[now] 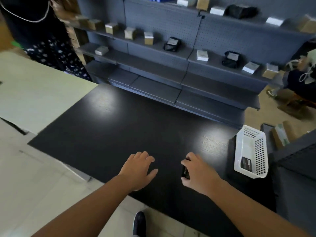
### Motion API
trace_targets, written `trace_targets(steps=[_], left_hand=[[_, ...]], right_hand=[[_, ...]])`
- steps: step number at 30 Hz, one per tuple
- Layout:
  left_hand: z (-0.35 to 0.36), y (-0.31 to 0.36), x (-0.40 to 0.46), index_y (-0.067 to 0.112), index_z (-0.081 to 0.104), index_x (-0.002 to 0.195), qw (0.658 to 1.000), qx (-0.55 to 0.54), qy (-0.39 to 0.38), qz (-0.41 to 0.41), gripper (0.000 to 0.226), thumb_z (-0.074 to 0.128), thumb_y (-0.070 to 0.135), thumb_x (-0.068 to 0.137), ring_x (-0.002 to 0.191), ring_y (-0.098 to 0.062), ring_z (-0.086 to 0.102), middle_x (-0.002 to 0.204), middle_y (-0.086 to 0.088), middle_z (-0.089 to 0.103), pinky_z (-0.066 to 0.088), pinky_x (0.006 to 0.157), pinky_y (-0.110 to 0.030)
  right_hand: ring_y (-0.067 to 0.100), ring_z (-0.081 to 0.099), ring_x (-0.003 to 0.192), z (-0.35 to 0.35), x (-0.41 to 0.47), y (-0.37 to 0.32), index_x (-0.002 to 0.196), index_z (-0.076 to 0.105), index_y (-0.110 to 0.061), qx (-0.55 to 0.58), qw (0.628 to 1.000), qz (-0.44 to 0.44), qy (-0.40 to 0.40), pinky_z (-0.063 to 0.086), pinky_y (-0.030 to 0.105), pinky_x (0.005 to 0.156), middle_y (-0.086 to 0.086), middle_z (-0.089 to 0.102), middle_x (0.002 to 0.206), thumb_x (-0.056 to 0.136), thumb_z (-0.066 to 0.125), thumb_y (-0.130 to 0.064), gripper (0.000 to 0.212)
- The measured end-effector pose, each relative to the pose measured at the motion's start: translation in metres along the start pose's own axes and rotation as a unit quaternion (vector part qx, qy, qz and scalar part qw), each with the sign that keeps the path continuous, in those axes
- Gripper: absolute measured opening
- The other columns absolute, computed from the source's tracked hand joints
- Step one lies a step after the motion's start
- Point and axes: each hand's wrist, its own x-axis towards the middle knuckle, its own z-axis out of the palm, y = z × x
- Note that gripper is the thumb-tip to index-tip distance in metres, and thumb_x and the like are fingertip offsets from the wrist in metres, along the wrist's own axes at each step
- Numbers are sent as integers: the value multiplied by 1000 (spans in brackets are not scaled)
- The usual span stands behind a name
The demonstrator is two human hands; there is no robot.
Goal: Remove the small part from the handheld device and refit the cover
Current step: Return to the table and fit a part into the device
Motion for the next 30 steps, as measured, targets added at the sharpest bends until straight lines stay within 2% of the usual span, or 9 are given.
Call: trace_targets(steps=[7,12,21,30], left_hand=[[-30,-61,-47,29,50,143,995,7,59,-83,55,43,61,99,125,-17,54,136,4,58,44,111,-40],[-50,-126,-62,29,50,142,990,-6,85,-109,54,43,61,99,125,-17,53,135,5,58,44,112,-40],[-92,-303,-83,26,51,141,988,2,99,-120,54,42,59,99,121,-19,54,133,3,58,42,110,-39],[-140,-466,-98,23,49,143,986,-2,83,-147,54,40,56,101,126,-22,50,138,-1,56,36,114,-41]], right_hand=[[18,43,126,-8,27,-81,137,55,-17,-1,999,-43,14,53,31,95,0,42,138,95,63,-44,51],[18,44,126,-15,69,-149,139,54,-17,-10,998,-69,8,53,31,96,0,41,141,96,63,-43,51],[16,44,125,-28,189,-291,137,55,-18,-27,997,-74,5,53,29,96,-2,43,137,95,62,-45,51],[14,46,118,-43,304,-424,130,57,-21,-37,995,-97,-3,53,27,88,-5,45,129,90,64,-49,50]])
